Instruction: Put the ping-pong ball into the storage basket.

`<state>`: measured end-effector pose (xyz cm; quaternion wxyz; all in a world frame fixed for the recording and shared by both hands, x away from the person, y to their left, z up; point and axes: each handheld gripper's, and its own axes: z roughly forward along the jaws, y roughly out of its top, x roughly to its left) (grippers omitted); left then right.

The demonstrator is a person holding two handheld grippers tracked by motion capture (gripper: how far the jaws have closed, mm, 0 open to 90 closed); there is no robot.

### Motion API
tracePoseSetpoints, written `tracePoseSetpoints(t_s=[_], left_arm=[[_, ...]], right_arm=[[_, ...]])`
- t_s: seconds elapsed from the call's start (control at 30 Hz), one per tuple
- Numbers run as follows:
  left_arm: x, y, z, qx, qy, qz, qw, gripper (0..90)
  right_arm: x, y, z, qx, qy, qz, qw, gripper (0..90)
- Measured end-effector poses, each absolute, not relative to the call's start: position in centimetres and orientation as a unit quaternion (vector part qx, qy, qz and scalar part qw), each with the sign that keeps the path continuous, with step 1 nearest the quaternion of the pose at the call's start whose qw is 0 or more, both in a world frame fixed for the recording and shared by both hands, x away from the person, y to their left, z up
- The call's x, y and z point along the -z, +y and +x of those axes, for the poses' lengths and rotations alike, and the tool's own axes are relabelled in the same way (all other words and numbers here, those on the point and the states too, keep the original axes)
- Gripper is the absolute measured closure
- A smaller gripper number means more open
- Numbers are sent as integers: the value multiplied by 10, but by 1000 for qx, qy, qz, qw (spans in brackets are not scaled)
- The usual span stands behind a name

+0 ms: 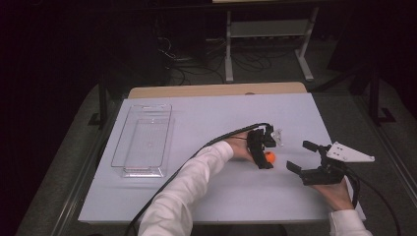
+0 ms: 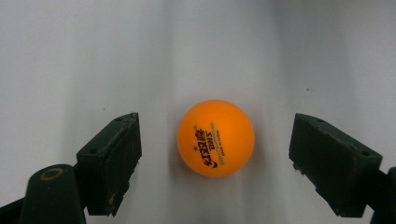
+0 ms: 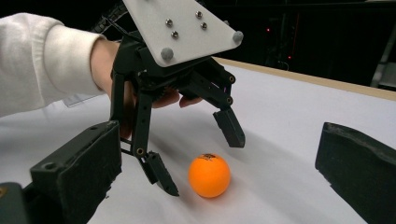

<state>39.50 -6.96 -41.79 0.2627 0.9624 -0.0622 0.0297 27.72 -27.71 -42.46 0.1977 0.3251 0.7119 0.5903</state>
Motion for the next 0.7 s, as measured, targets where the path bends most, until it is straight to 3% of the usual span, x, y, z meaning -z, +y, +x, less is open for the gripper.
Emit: tracePoseSetpoints(t_s=[0.5, 0.7], left_arm=[[423, -72, 394, -27, -64, 965, 253, 347], [424, -73, 394, -25, -62, 965, 254, 469]], right_arm=[[425, -278, 277, -589, 712, 326, 199, 0], [425, -278, 278, -587, 712, 329, 199, 0]])
